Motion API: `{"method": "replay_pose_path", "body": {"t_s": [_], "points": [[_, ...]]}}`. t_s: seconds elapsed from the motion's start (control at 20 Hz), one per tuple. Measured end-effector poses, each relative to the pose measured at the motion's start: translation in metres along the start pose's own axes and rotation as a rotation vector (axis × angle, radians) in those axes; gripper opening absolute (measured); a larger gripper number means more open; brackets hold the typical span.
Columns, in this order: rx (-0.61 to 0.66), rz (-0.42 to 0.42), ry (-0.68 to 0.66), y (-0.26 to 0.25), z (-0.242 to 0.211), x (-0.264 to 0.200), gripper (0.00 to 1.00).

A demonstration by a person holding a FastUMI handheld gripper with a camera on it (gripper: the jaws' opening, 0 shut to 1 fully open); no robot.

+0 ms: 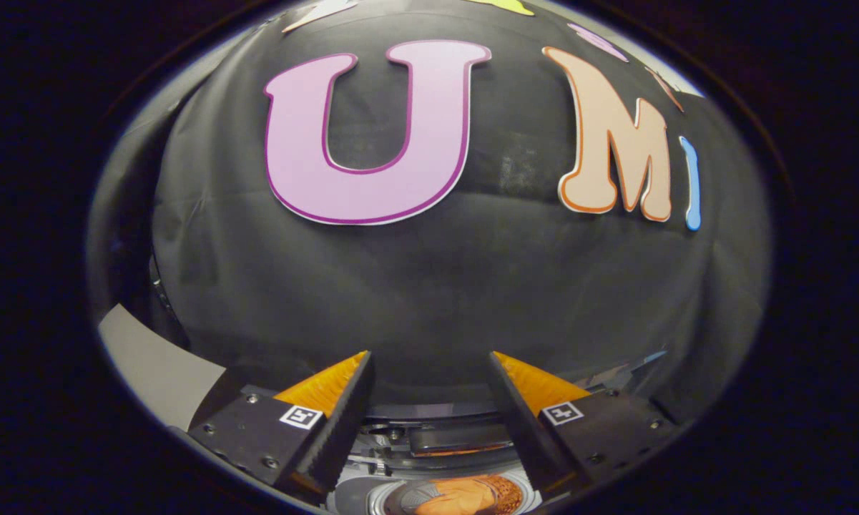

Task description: Put the clothes into the washing machine and then close the washing machine lid.

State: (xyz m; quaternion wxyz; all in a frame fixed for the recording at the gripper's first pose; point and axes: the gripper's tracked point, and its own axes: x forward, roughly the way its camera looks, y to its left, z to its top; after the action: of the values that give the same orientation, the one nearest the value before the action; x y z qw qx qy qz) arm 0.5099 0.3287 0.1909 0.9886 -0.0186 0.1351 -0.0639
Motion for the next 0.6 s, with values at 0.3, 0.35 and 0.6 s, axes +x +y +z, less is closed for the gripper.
{"method": "replay_pose_path", "body": {"t_s": [0.3, 0.35, 0.6], "points": [[-0.002, 0.018, -0.015, -0.0023, 0.0037, -0.0026, 0.96], [-0.003, 0.02, -0.021, -0.0029, 0.0041, -0.0023, 0.96], [-0.001, 0.054, -0.043, -0.002, 0.0042, -0.0047, 0.96]]}}
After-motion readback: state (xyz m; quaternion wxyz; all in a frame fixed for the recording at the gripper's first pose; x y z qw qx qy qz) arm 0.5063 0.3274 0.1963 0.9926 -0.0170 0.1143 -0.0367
